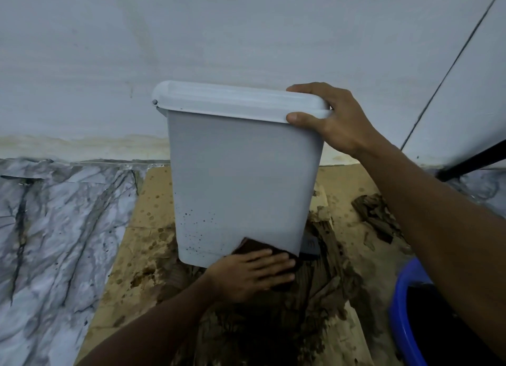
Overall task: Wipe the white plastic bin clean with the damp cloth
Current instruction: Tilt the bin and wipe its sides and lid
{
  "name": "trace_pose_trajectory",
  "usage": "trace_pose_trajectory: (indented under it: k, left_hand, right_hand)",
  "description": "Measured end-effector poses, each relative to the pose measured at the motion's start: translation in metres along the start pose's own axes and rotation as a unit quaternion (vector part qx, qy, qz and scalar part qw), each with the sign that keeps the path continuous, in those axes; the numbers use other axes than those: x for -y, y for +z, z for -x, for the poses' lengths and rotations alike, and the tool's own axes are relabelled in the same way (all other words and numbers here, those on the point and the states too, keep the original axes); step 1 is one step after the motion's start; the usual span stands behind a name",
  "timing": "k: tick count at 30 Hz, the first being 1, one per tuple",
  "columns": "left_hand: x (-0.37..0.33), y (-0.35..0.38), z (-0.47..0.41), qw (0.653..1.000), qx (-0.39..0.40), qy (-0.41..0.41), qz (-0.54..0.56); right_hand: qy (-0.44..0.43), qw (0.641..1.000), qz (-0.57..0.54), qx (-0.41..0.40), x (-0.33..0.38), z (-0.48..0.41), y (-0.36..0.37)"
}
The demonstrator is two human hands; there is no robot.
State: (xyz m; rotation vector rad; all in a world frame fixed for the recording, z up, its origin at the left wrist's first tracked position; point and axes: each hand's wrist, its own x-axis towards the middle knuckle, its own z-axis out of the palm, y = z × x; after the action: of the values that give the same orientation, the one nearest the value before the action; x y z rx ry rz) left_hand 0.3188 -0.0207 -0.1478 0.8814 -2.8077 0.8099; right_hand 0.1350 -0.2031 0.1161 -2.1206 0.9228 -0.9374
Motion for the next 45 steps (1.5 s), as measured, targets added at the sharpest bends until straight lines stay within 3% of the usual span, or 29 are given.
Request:
trace_pose_trajectory:
  k: [3,6,8,10,11,12,14,16,17,19,21,23,25,28,30,31,32,33,34,35,36,39,40,41,42,43,44,45]
  left_hand:
    - [0.022,-0.010,-0.008,1.000,-0.020,-0.021,0.004]
    - [0.063,-0.030,-0.030,0.975,-0.111,-0.190,0.041]
    - [0.080,-0.038,-0.035,0.914,-0.185,-0.357,0.052]
    - [0.071,-0.036,-0.037,0.826,-0.231,-0.509,0.079]
    - [0.056,-0.031,-0.037,0.798,-0.231,-0.548,0.095]
    - [0.034,-0.024,-0.035,0.793,-0.212,-0.561,0.109]
    - [-0.012,-0.007,-0.021,0.844,-0.141,-0.504,0.115]
    - [-0.038,0.008,0.001,0.913,-0.074,-0.398,0.060]
    - [-0.039,0.011,0.010,0.929,-0.057,-0.363,0.035]
    - [-0.023,0.007,0.014,0.936,-0.063,-0.344,0.025]
    - [0.005,-0.008,-0.001,0.913,-0.106,-0.389,0.053]
    - [0.043,-0.027,-0.023,0.845,-0.187,-0.493,0.089]
    - [0.080,-0.043,-0.041,0.738,-0.271,-0.607,0.110]
    - [0.091,-0.051,-0.047,0.532,-0.354,-0.755,0.147]
    - [0.066,-0.045,-0.044,0.391,-0.365,-0.825,0.182]
    - [0.049,-0.041,-0.044,0.337,-0.358,-0.847,0.199]
    - [0.034,-0.038,-0.045,0.302,-0.348,-0.861,0.216]
    - [0.022,-0.036,-0.049,0.289,-0.339,-0.866,0.228]
    - [0.015,-0.034,-0.057,0.296,-0.333,-0.864,0.235]
    - [0.012,-0.035,-0.067,0.325,-0.328,-0.856,0.232]
    - [0.013,-0.038,-0.078,0.376,-0.324,-0.839,0.225]
    - [0.035,-0.048,-0.102,0.607,-0.312,-0.709,0.181]
    - [0.049,-0.050,-0.103,0.661,-0.307,-0.665,0.162]
    - [0.061,-0.051,-0.099,0.689,-0.305,-0.641,0.145]
    - [0.070,-0.052,-0.093,0.690,-0.311,-0.641,0.132]
    - [0.074,-0.050,-0.085,0.663,-0.322,-0.663,0.127]
    - [0.071,-0.048,-0.076,0.610,-0.336,-0.705,0.130]
    - [0.064,-0.044,-0.067,0.533,-0.349,-0.758,0.139]
  right_hand:
    - [0.005,1.000,-0.006,0.000,0.000,-0.001,0.000]
    - [0.007,1.000,-0.020,0.002,-0.001,-0.002,0.000]
    - [0.006,1.000,-0.025,0.001,0.000,-0.002,0.001]
    - [0.004,1.000,-0.019,0.002,0.000,-0.002,0.003]
    - [0.006,1.000,-0.015,0.002,0.000,-0.003,0.003]
    - [0.007,1.000,-0.013,0.002,0.000,-0.004,0.004]
    - [0.007,1.000,-0.011,0.000,0.000,-0.003,0.003]
    - [0.001,1.000,-0.010,0.001,-0.001,-0.001,0.001]
    - [-0.002,1.000,-0.009,0.001,-0.002,0.000,0.001]
    - [-0.005,1.000,-0.004,0.000,-0.003,0.000,0.000]
    - [-0.006,1.000,0.000,-0.005,-0.002,0.000,0.000]
    - [-0.008,1.000,-0.006,-0.006,-0.002,0.000,-0.001]
    - [-0.010,1.000,-0.010,-0.004,-0.001,0.000,0.000]
    - [-0.010,1.000,-0.005,-0.006,0.001,0.000,0.002]
    - [-0.010,1.000,0.002,-0.009,0.001,0.000,0.004]
    - [-0.009,1.000,0.005,-0.011,0.002,0.000,0.005]
    - [-0.009,1.000,0.006,-0.012,0.003,0.000,0.006]
    - [-0.010,1.000,0.006,-0.014,0.003,0.000,0.006]
    - [-0.010,1.000,0.007,-0.015,0.002,0.000,0.006]
    - [-0.009,1.000,0.008,-0.015,0.002,0.000,0.006]
    - [-0.009,1.000,0.009,-0.015,0.002,0.001,0.005]
    - [-0.013,1.000,0.010,-0.013,0.002,0.001,0.004]
    - [-0.014,1.000,0.012,-0.011,0.002,0.002,0.003]
    - [-0.015,1.000,0.012,-0.009,0.001,0.002,0.003]
    - [-0.015,1.000,0.010,-0.008,0.001,0.003,0.003]
    - [-0.015,1.000,0.008,-0.008,0.001,0.003,0.003]
    - [-0.016,1.000,0.007,-0.008,0.001,0.003,0.003]
    - [-0.016,1.000,0.007,-0.007,0.002,0.003,0.004]
